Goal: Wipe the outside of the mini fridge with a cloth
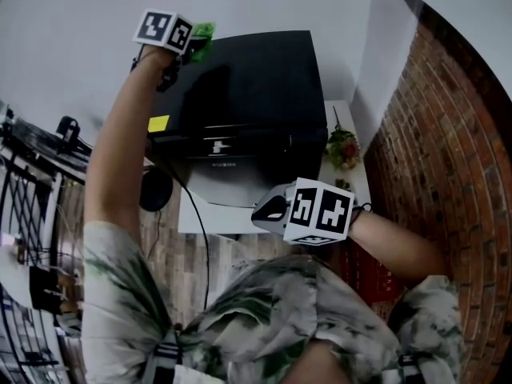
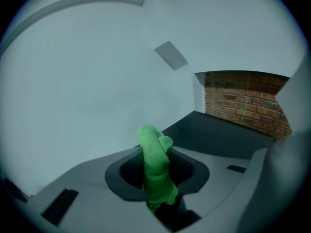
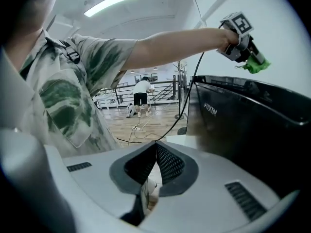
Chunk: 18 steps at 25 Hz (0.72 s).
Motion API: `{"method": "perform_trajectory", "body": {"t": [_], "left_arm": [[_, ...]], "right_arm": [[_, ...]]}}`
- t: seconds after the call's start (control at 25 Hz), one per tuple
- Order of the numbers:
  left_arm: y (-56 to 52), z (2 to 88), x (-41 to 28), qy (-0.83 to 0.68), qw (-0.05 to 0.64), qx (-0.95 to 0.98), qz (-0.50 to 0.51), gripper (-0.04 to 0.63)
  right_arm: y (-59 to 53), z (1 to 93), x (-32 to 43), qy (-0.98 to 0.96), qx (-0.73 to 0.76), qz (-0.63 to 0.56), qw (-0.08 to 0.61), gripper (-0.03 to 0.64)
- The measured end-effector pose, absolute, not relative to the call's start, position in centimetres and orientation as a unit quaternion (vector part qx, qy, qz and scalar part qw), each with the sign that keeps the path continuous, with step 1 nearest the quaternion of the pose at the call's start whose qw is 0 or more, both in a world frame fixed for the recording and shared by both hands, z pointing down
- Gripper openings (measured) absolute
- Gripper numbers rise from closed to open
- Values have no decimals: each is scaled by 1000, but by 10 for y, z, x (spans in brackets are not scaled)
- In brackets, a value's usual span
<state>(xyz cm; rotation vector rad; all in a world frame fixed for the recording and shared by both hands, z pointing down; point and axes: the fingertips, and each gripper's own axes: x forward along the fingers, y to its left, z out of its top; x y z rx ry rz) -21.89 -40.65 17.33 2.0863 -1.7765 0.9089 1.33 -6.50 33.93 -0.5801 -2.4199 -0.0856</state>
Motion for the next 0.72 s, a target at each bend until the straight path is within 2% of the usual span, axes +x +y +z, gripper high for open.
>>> {"method": "perform_trajectory", "body": {"t": [0.16,0.36,0.72], "left_arm": [[-409,190,-277,-639,150,682,321,121],[-423,216,-309,-649,171,660,337,121],[-452,228,-261,-618,165,678,363,121]], "right_arm": [[-73,344,12,-924,-207,-23,322,23],[-79,349,10,-928,-187,-11,323,23],[-88,352,22,-934,-162,4,319,23]]}}
